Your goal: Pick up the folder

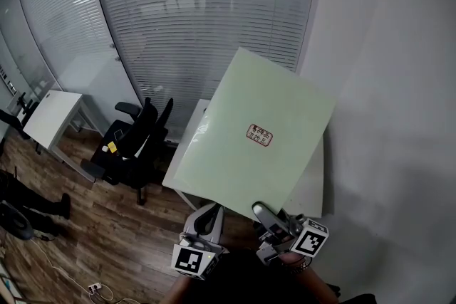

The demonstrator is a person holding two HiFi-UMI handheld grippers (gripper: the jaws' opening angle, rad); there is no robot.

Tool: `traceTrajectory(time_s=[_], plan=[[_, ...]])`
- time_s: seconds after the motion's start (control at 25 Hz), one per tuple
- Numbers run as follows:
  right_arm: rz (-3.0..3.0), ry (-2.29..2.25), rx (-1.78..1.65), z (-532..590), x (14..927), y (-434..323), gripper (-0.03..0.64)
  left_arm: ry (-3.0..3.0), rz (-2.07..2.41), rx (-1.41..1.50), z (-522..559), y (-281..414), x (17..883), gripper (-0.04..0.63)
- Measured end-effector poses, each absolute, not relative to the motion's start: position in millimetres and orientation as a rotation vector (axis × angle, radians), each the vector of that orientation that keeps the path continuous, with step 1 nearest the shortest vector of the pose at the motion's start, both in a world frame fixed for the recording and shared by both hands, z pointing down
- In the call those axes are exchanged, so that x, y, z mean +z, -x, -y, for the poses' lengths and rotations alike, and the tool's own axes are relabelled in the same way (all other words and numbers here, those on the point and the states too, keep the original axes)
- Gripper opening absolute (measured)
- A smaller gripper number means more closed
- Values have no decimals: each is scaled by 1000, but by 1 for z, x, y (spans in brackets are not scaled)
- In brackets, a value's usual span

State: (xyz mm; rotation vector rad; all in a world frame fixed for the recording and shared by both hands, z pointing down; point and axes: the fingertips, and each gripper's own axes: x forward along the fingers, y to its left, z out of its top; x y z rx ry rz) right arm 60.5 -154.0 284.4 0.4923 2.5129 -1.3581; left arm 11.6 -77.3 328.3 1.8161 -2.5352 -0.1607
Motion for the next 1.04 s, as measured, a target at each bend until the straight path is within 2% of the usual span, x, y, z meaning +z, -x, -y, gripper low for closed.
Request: traceTrajectory(time_s=[1.04], plan=[[-2514, -463, -1404, 168, 298, -53, 285, -1813, 2532, -185, 87, -9, 330, 5]])
